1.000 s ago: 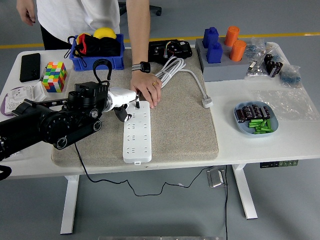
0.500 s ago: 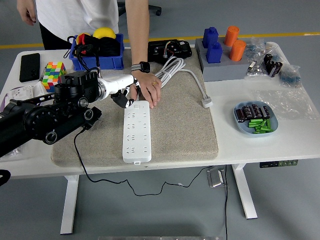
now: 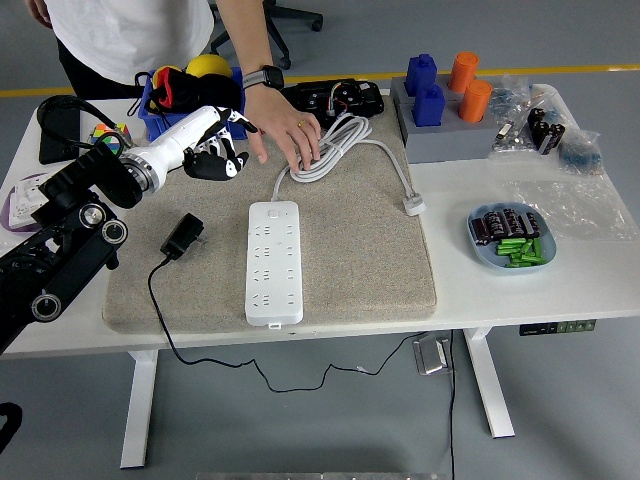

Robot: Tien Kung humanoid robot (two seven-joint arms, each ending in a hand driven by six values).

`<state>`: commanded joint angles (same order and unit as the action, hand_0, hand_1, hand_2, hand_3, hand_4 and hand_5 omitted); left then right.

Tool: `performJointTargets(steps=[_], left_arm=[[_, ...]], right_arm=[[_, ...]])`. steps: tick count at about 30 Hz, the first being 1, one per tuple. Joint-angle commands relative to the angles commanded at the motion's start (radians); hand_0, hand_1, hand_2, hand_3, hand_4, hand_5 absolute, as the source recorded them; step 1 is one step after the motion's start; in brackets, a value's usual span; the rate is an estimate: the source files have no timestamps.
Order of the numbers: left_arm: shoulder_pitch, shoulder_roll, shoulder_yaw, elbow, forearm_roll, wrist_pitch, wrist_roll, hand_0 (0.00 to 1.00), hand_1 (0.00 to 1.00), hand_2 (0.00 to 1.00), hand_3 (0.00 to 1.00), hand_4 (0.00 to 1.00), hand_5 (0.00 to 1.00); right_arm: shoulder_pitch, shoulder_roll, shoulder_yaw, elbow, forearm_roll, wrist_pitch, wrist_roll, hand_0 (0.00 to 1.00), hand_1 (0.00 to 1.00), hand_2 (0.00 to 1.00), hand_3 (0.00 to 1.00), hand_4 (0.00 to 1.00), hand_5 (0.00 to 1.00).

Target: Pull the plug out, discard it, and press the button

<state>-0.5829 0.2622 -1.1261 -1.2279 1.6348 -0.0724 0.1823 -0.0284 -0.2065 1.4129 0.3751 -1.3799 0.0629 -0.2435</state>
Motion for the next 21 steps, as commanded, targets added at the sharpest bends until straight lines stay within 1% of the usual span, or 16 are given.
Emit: performJointTargets(steps=[2,4,5,8,10,11,16,17,21], left_arm=[[0.037,-0.012,-0.084,-0.017,-0.004,0.015,-0.02,0.244,0.322,0.403,0.743,0.687,0.164],[0.085,-0.031,-0.168,-0.036,-0.019,0.034,-0.046,0.244,0.322,0.403,0.743,0.687,0.164],[0.102,-0.037,-0.207,-0.041,-0.026,0.039,-0.056,0.407,0.541,0.534,0.781,0.713,0.282],[0.158,-0.057,-0.329,-0.044,-0.066,0.063,-0.091,0.407,0.541,0.534,0.781,0.713,0.282],[0.184,-0.061,-0.382,-0.035,-0.086,0.075,-0.11,0.407,0.541,0.534,0.781,0.713,0.282],[0.198,-0.062,-0.404,-0.027,-0.09,0.082,-0.121,0.758,0.766,0.744,0.822,0.771,0.518],[0.249,-0.06,-0.466,0.002,-0.088,0.097,-0.134,0.758,0.766,0.744,0.822,0.771,0.518],[0.255,-0.06,-0.472,0.005,-0.09,0.098,-0.135,0.883,0.902,0.892,0.871,0.791,0.711],[0.285,-0.057,-0.489,0.016,-0.098,0.102,-0.14,0.883,0.902,0.892,0.871,0.791,0.711]], right_arm=[[0.001,-0.001,-0.001,0.0,0.0,0.0,0.0,0.785,0.746,0.742,0.744,0.788,0.795],[0.001,-0.001,-0.003,0.001,0.0,0.0,0.0,0.785,0.746,0.742,0.744,0.788,0.795],[0.001,-0.001,-0.004,0.001,0.0,0.0,0.0,0.785,0.747,0.742,0.744,0.788,0.795],[0.002,-0.001,-0.006,0.0,0.0,0.0,0.0,0.785,0.747,0.742,0.744,0.788,0.795],[0.002,-0.001,-0.008,0.0,0.0,0.0,0.0,0.785,0.747,0.742,0.744,0.788,0.795],[0.002,-0.001,-0.009,0.0,0.0,0.0,0.0,0.785,0.746,0.742,0.744,0.788,0.795],[0.003,-0.003,-0.01,0.0,-0.001,0.0,0.0,0.785,0.746,0.742,0.744,0.788,0.795],[0.003,-0.003,-0.011,0.0,-0.001,0.0,0.0,0.785,0.747,0.742,0.743,0.788,0.796],[0.004,-0.004,-0.012,0.002,-0.001,0.0,0.001,0.785,0.747,0.742,0.743,0.788,0.796]])
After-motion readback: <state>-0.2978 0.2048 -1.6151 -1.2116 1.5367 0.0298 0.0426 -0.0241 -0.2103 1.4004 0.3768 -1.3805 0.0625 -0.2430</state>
